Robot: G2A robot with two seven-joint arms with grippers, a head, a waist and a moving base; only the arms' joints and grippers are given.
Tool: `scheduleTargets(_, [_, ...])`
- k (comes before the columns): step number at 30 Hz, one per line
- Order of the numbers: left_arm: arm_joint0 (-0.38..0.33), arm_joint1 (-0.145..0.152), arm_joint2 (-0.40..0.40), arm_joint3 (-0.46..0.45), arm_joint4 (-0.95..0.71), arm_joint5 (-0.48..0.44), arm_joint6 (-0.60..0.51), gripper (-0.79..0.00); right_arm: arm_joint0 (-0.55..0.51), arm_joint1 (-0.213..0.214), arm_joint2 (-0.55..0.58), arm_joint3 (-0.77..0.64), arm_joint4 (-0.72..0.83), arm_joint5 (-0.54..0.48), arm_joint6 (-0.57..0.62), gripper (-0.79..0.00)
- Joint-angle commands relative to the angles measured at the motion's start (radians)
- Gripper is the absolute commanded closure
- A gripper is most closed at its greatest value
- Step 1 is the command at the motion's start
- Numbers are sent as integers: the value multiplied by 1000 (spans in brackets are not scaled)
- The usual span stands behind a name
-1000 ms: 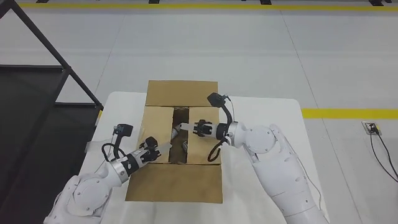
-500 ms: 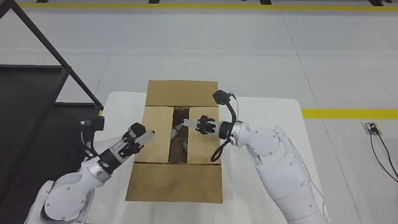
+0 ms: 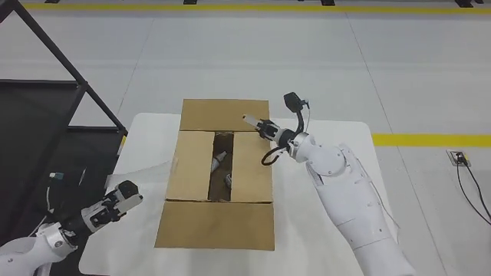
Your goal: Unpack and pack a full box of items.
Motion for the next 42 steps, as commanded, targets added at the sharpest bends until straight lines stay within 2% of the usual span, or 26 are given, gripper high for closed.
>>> scheduleTargets(1, [15, 10, -23, 14, 4, -9, -79, -785, 45, -6, -3, 91, -6, -12, -93, -785])
scheduleTargets(4, [40, 23, -41, 16, 32, -18, -179, -785, 60, -8, -6, 124, 1, -31, -106, -785])
scheduleTargets(6, [61, 28, -44, 0, 37, -8, -208, -785, 60, -8, -6, 124, 1, -31, -106, -785])
scheduleTargets(13, [65, 29, -44, -4, 36, -7, -209, -785, 60, -8, -6, 124, 1, -31, -106, -785])
scheduleTargets(16, [66, 29, -41, -4, 35, -2, -206, -785, 48, -9, -3, 122, 3, -7, -151, -785])
scheduleTargets(21, [88, 36, -5, -30, 60, 10, -226, -785, 96, -16, -8, 214, 6, 26, -188, -785])
scheduleTargets(32, [109, 69, 82, -33, 56, 16, -232, -785, 221, -56, -57, 471, 64, -104, -172, -785])
scheduleTargets(42, [95, 95, 111, -40, -75, 9, -225, -785, 285, -77, -64, 579, 117, -208, -122, -785])
